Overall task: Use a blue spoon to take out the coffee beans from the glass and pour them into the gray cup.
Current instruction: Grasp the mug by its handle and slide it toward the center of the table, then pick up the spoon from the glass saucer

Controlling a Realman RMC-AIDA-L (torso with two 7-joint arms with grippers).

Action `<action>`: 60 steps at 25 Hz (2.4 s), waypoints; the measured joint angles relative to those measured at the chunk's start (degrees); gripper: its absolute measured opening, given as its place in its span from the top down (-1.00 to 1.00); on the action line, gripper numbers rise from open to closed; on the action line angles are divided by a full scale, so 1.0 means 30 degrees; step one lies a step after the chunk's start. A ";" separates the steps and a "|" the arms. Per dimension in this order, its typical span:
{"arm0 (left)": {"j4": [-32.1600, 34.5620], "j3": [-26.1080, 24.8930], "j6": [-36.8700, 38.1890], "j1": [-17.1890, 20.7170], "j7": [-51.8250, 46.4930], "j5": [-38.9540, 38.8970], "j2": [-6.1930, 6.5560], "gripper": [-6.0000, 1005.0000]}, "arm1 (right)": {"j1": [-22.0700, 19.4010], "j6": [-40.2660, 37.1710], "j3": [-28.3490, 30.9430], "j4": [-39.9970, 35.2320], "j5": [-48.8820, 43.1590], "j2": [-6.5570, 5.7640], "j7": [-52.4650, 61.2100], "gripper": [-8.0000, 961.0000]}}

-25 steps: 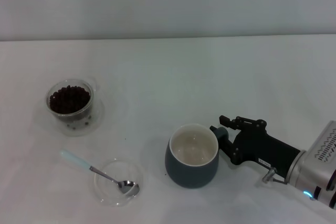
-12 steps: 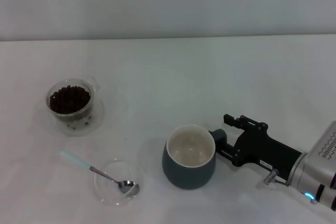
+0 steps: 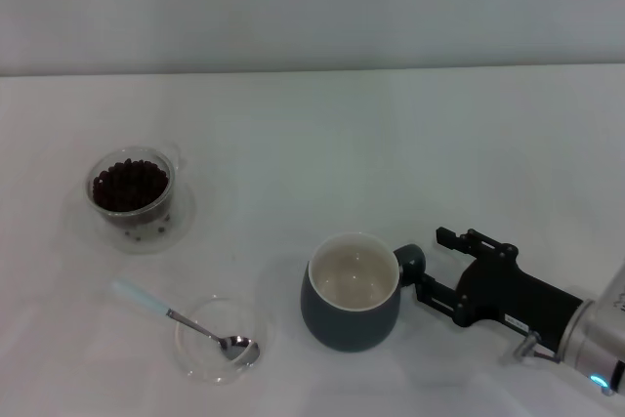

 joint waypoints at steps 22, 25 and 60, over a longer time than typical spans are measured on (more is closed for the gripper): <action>-0.4391 0.0238 0.0927 0.0190 -0.7814 -0.0062 -0.0133 -0.74 | -0.0383 -1.0822 0.3389 0.6632 0.0519 -0.2641 0.0335 -0.45; -0.5586 0.0776 0.1059 0.0305 -0.9424 0.0229 -0.0159 -0.74 | -0.0278 -1.1740 0.5186 0.6635 0.0524 -0.3098 -0.0279 -0.45; -0.7846 0.8919 -0.3775 -0.1890 -2.0927 0.2003 -0.0095 -0.74 | 0.2207 -1.1329 0.6997 0.6118 0.0741 -0.3177 -0.1034 -0.45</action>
